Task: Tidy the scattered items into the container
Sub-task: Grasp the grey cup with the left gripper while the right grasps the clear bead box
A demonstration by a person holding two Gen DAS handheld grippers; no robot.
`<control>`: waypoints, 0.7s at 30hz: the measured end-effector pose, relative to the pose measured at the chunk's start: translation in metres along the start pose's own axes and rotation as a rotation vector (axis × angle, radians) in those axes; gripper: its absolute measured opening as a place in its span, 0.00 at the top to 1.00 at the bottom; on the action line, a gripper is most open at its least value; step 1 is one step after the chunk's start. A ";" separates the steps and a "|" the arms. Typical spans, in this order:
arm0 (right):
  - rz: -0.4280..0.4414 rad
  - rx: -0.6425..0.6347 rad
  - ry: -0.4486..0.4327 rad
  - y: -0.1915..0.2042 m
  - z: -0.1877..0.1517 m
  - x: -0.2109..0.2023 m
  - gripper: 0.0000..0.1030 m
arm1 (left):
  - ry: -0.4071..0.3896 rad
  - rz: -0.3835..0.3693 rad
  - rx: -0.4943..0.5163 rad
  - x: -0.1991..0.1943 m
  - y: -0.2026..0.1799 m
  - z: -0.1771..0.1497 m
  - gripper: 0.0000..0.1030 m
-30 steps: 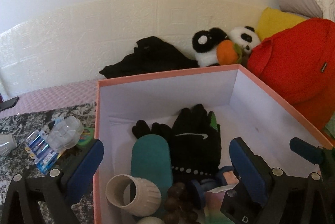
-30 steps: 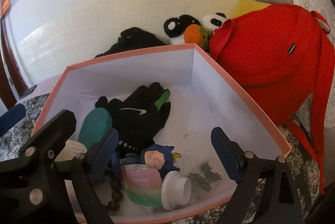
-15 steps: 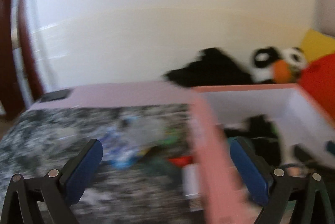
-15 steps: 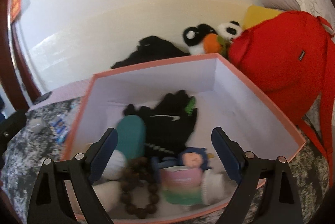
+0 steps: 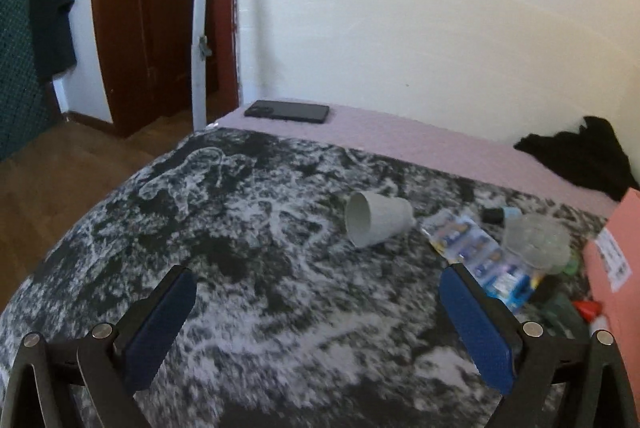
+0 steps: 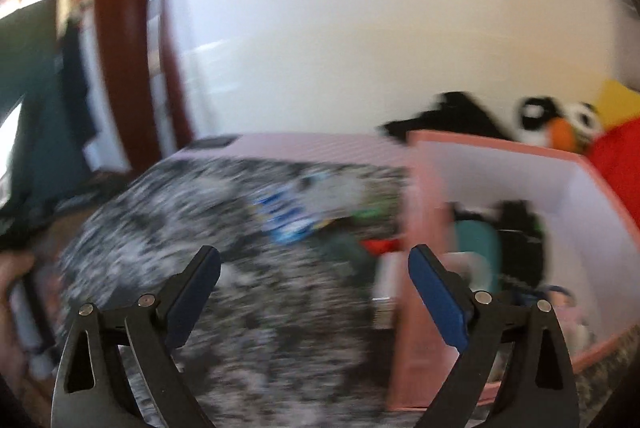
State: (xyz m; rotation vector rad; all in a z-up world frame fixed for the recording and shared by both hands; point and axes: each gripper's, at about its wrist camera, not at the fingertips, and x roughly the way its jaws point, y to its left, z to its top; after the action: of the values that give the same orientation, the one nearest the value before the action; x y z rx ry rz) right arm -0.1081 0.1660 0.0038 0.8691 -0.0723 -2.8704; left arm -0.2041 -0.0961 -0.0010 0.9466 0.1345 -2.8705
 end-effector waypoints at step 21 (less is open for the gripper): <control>-0.221 0.013 0.344 -0.038 0.031 0.251 0.04 | 0.146 -0.091 0.112 0.186 -0.073 0.012 0.02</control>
State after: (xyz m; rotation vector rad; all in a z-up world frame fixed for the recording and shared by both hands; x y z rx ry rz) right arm -0.3365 0.1663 -0.1112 1.4410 0.0447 -2.8664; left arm -0.3701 -0.0407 -0.0988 1.2018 0.0305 -2.9150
